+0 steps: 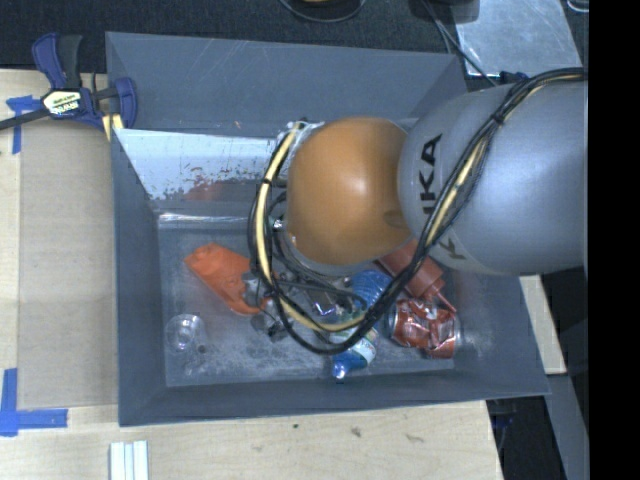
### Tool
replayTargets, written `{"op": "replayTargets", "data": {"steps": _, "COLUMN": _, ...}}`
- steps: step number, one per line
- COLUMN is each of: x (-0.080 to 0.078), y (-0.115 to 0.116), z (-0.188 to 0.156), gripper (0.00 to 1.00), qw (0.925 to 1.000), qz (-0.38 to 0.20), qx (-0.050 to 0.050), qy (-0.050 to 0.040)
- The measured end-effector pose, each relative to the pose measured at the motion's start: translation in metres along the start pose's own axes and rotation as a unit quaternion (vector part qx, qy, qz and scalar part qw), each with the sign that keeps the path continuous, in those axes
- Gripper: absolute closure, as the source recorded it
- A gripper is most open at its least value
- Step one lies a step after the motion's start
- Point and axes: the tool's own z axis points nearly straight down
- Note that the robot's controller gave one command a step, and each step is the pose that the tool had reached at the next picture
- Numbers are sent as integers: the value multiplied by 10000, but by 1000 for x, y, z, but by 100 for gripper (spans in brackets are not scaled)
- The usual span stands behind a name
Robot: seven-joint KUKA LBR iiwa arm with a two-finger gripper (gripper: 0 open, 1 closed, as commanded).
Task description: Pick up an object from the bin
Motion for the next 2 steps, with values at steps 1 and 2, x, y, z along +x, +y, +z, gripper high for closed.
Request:
{"op": "replayTargets", "data": {"steps": 1, "x": -16, "y": -1, "z": -16, "gripper": 100, "qw": 9996, "qz": -263, "qx": 8, "qy": -55}}
{"op": "replayTargets", "data": {"steps": 2, "x": -17, "y": -1, "z": -13, "gripper": 100, "qw": 9995, "qz": -299, "qx": 6, "qy": -49}}
